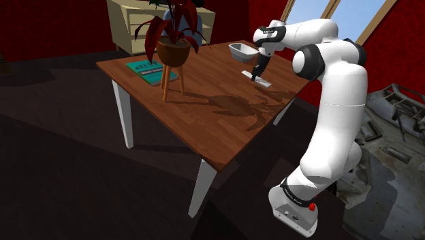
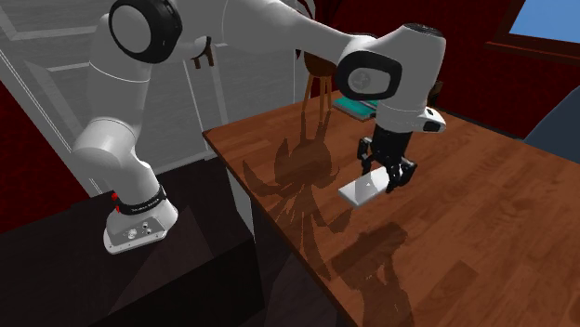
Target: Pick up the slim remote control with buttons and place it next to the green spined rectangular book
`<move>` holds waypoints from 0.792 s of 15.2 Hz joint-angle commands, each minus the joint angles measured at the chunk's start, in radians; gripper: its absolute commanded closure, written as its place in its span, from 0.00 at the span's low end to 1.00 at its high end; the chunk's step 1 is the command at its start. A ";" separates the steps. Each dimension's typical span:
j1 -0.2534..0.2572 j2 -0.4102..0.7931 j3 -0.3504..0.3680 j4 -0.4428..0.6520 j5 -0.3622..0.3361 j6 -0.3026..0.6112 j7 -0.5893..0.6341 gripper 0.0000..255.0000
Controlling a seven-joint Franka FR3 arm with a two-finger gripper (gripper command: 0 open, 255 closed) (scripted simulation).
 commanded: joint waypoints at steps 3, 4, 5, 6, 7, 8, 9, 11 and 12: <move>0.058 -0.030 0.009 -0.035 -0.016 0.009 0.064 1.00; 0.076 -0.037 0.012 -0.044 -0.021 0.012 0.085 1.00; 0.093 -0.043 0.016 -0.051 -0.025 0.015 0.106 1.00; 0.110 -0.048 0.021 -0.057 -0.028 0.017 0.127 1.00; 0.127 -0.052 0.025 -0.062 -0.032 0.019 0.148 1.00; 0.144 -0.055 0.030 -0.065 -0.035 0.020 0.169 1.00; 0.160 -0.057 0.034 -0.067 -0.038 0.021 0.190 1.00; 0.191 -0.059 0.044 -0.067 -0.043 0.020 0.232 1.00; 0.206 -0.058 0.050 -0.065 -0.045 0.020 0.252 1.00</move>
